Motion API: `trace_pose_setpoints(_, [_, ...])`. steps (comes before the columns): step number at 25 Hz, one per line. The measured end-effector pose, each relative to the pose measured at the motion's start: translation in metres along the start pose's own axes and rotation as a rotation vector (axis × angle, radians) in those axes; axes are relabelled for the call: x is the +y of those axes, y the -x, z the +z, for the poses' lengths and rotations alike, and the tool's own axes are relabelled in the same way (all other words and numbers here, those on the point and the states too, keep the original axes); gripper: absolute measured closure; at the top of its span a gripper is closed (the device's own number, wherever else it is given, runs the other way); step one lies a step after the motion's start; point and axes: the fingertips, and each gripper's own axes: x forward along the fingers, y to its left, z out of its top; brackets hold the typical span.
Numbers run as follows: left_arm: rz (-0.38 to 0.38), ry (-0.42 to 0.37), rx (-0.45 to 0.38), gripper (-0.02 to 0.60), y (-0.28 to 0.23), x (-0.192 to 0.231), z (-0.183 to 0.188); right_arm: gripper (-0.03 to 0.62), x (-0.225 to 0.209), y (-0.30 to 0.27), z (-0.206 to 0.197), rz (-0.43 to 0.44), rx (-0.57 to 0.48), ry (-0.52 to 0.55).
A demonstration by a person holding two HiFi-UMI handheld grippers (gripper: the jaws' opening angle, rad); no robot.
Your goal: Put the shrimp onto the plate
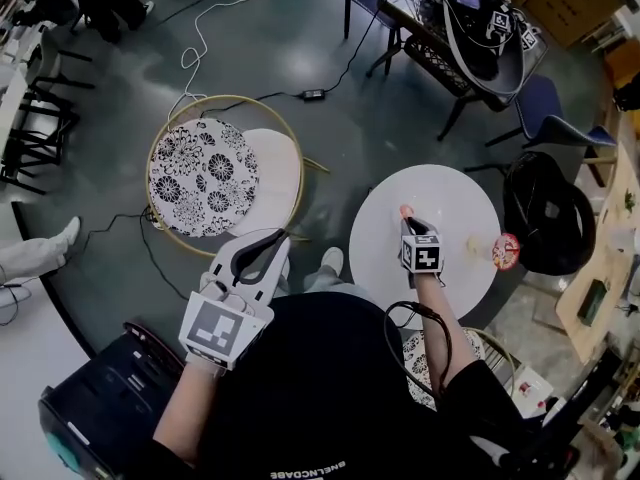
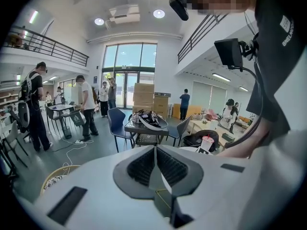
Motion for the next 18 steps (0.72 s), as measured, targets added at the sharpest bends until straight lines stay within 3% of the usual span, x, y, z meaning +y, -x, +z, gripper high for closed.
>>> trace_pose_setpoints(18, [0.020, 0.014, -0.011, 0.577, 0.009, 0.006, -0.006, 0.543, 0.010, -0.011, -0.008, 0.086, 0.076, 0.038])
